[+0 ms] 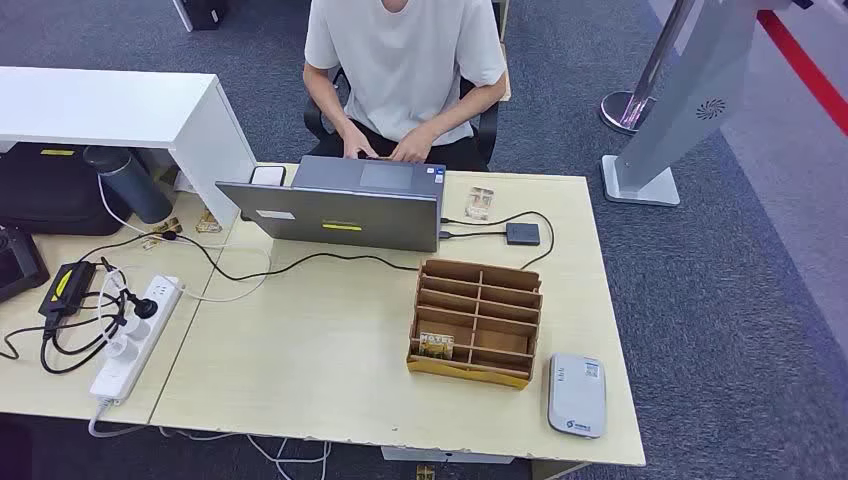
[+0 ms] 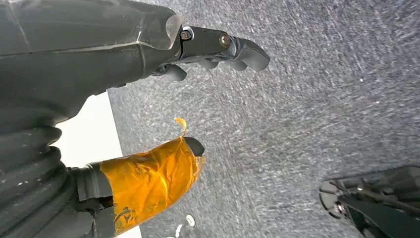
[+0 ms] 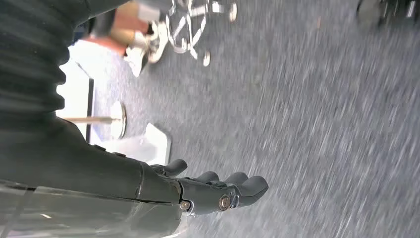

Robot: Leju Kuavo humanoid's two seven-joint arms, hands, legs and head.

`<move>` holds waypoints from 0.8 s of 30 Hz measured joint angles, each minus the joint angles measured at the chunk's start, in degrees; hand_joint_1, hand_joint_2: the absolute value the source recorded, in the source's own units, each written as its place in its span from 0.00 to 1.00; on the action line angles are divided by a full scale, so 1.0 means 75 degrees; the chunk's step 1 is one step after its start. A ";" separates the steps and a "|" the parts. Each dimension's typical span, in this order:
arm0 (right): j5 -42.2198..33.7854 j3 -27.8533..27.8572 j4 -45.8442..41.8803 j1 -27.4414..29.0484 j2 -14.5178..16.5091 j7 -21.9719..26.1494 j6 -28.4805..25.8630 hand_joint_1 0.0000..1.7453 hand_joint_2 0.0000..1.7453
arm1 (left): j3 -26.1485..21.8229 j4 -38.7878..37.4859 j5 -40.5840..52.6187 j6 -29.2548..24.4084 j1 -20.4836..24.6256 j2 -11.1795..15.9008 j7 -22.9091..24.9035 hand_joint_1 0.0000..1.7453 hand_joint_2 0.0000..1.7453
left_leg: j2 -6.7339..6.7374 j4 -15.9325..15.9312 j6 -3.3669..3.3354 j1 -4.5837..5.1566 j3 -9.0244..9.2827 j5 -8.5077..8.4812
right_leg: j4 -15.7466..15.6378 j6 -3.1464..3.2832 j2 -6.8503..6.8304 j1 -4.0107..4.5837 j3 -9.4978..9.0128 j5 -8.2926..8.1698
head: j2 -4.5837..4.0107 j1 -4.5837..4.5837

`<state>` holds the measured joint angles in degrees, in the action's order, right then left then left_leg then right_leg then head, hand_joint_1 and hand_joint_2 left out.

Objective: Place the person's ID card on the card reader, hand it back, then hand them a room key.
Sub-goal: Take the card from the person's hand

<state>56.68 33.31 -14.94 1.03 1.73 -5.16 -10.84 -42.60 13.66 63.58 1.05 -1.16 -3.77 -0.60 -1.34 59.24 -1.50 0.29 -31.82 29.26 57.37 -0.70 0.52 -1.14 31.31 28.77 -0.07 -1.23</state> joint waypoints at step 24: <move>0.2229 0.2181 -0.1974 0.0049 -0.2307 0.1449 -0.0978 0.00 1.00 | -0.1342 -0.0236 0.1956 0.0293 0.0199 -0.0078 -0.0007 0.00 1.00 | 0.0002 0.0003 -0.0006 0.0022 0.0005 0.0003 | -0.0001 -0.0007 0.0001 -0.0021 0.0000 -0.0005 | 0.0000 0.0001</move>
<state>73.40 49.67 -29.75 1.40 -15.58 5.71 -18.18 -52.66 11.89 78.25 3.25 0.33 -4.36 -0.66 -1.32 59.27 -1.54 0.45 -31.79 29.28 57.37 -0.76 0.52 -1.30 31.31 28.74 -0.07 -1.22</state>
